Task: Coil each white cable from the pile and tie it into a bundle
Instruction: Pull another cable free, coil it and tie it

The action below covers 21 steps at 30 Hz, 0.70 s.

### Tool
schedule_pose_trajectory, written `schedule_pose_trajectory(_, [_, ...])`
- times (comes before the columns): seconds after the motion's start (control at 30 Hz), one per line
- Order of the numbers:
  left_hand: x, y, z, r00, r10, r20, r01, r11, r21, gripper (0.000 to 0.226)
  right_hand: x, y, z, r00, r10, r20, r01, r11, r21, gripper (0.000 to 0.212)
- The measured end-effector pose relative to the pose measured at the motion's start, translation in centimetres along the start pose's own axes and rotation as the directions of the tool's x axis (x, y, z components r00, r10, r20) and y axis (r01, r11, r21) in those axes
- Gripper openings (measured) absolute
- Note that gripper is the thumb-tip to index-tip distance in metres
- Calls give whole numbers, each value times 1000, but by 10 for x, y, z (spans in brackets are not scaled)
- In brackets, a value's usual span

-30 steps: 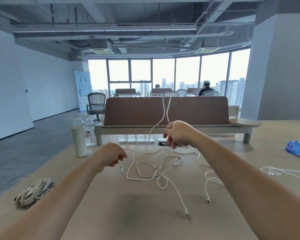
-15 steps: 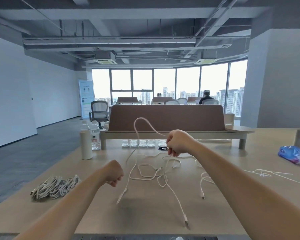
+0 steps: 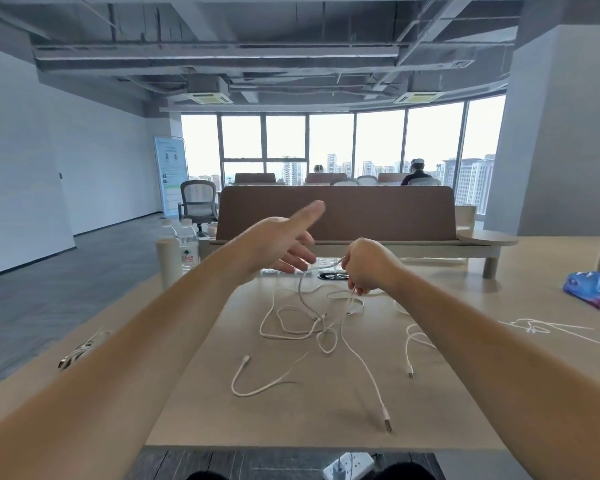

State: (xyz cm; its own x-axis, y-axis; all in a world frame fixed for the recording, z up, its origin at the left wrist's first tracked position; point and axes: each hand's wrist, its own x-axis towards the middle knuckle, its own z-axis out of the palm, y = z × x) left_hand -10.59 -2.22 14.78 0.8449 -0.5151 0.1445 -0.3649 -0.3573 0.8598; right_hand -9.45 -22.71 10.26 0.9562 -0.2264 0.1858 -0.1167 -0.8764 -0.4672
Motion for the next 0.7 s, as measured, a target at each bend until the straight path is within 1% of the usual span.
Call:
schedule_pose_trajectory(0.07, [2, 8, 15, 997, 10, 78, -20, 991, 129, 69, -1, -2, 2, 1000, -12, -12, 11, 999, -41, 16])
schedule_pose_trajectory(0.13, [5, 10, 26, 992, 11, 126, -38, 975, 220, 57, -1, -2, 3, 999, -19, -45, 16, 998, -62, 25])
schedule_pose_trajectory(0.17, [5, 10, 29, 990, 0, 138, -34, 970, 241, 48, 0, -2, 2, 998, -18, -55, 15, 998, -63, 25])
schedule_pose_trajectory(0.23, [5, 9, 34, 992, -24, 123, -10, 964, 267, 32, 1, -1, 0, 998, -13, -61, 10, 999, -43, 17])
schedule_pose_trajectory(0.3, [5, 8, 35, 997, -33, 73, 13, 965, 262, 25, 1, 0, -2, 998, -15, -68, 15, 1000, 4, 12])
schedule_pose_trajectory(0.37, [8, 5, 34, 998, -52, 33, 44, 978, 206, 23, 0, 0, -3, 997, -14, -70, 18, 999, 51, 12])
schedule_pose_trajectory(0.43, [12, 1, 31, 998, -65, -5, 65, 988, 139, 27, 0, 0, -4, 998, -17, -66, 20, 999, 42, 11])
schedule_pose_trajectory(0.47, [14, -2, 29, 997, -66, -34, 69, 993, 95, 29, -1, 2, -3, 997, -20, -78, 23, 999, 44, 14])
schedule_pose_trajectory(0.53, [18, -8, 24, 992, -62, -108, 62, 998, -4, 32, -4, 5, -1, 997, -21, -77, 31, 991, 132, 19])
schedule_pose_trajectory(0.57, [20, -11, 21, 989, -63, -137, 56, 997, -58, 32, -7, 7, 2, 999, -12, -47, 22, 976, 216, 19])
schedule_pose_trajectory(0.63, [23, -17, 18, 981, -79, -178, 49, 985, -167, 31, -15, 11, 6, 997, 23, 67, -48, 912, 407, 17])
schedule_pose_trajectory(0.67, [25, -21, 17, 977, -91, -191, 50, 976, -210, 30, -18, 13, 8, 992, 25, 125, -81, 882, 465, 14])
schedule_pose_trajectory(0.7, [26, -24, 16, 975, -105, -198, 55, 969, -241, 31, -20, 15, 10, 986, 17, 165, -97, 868, 487, 11])
